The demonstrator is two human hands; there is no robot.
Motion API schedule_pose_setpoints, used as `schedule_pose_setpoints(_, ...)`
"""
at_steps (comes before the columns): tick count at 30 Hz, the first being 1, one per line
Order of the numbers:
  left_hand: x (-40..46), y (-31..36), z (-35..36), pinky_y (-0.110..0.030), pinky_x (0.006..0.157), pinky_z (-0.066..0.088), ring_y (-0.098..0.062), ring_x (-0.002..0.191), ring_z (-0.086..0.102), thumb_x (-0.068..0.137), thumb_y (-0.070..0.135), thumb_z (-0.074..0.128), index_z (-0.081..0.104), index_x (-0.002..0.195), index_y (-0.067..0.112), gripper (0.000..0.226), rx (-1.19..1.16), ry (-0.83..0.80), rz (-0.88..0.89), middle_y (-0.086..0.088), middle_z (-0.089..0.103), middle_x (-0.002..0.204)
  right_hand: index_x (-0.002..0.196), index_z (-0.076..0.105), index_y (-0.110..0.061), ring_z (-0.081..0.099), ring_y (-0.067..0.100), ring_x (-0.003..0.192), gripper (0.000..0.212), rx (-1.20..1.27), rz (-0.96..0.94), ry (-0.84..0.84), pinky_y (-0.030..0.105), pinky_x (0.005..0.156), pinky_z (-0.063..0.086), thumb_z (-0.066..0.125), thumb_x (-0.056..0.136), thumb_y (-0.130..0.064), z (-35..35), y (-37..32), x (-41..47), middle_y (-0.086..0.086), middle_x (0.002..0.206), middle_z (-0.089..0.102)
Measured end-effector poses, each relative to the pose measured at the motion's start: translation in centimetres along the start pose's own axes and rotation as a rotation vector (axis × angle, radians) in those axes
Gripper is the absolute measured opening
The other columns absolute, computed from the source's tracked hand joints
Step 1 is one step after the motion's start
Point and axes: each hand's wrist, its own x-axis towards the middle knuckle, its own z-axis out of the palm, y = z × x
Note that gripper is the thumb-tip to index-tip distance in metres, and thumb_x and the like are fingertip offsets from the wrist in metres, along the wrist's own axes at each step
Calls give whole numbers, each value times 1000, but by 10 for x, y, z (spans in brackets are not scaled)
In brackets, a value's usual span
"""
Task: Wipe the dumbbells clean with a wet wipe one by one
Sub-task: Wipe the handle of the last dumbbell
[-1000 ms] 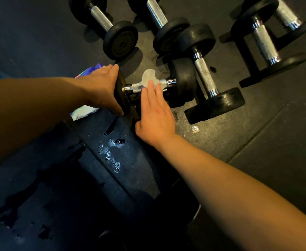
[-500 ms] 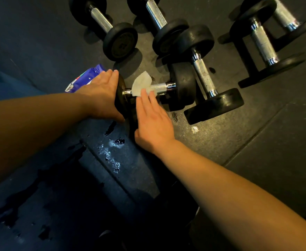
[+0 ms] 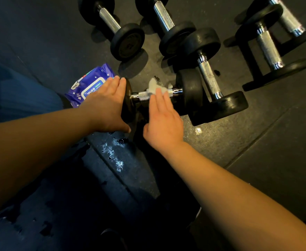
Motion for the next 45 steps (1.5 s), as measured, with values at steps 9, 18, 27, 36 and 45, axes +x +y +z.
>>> schedule_pose_setpoints(9, -31, 15, 17, -48, 121, 18, -26, 152, -5, 64, 64, 73, -8, 155, 11, 133, 35, 63, -3, -11, -6, 165, 149, 32, -2, 12, 31, 153, 87, 51, -140, -97, 44, 111, 40, 64, 70, -19, 6, -16, -17, 14, 164, 21)
schedule_pose_setpoints(18, -64, 25, 26, -44, 122, 11, -24, 152, -9, 75, 63, 65, -9, 156, 13, 121, 59, 63, 18, -10, -9, 165, 152, 28, -1, 9, 34, 153, 89, 5, -68, -90, 40, 115, 38, 63, 73, -23, 1, -14, -30, 17, 163, 18)
schedule_pose_setpoints(27, -80, 21, 27, -40, 120, 12, -24, 152, 7, 74, 54, 71, 6, 158, 14, 113, -47, 132, 6, -10, 4, 165, 153, 29, -1, 12, 33, 153, 88, 4, -1, -55, 38, 117, 32, 62, 74, -21, 3, -4, -46, 17, 163, 22)
schedule_pose_setpoints(36, -77, 24, 36, -43, 122, 10, -20, 152, -9, 77, 60, 65, -8, 157, 16, 117, -19, 19, 24, -6, -9, 165, 150, 36, -4, 17, 29, 153, 81, 23, -111, -152, 42, 110, 43, 63, 75, -20, 0, -10, -54, 12, 162, 28)
schedule_pose_setpoints(45, -94, 32, 46, -43, 123, 5, -19, 150, -17, 78, 60, 63, -16, 155, 18, 118, -17, -16, 15, -4, -19, 164, 155, 27, -8, 9, 24, 155, 81, 72, -259, -261, 36, 120, 28, 60, 82, -18, -2, -14, -57, 7, 165, 23)
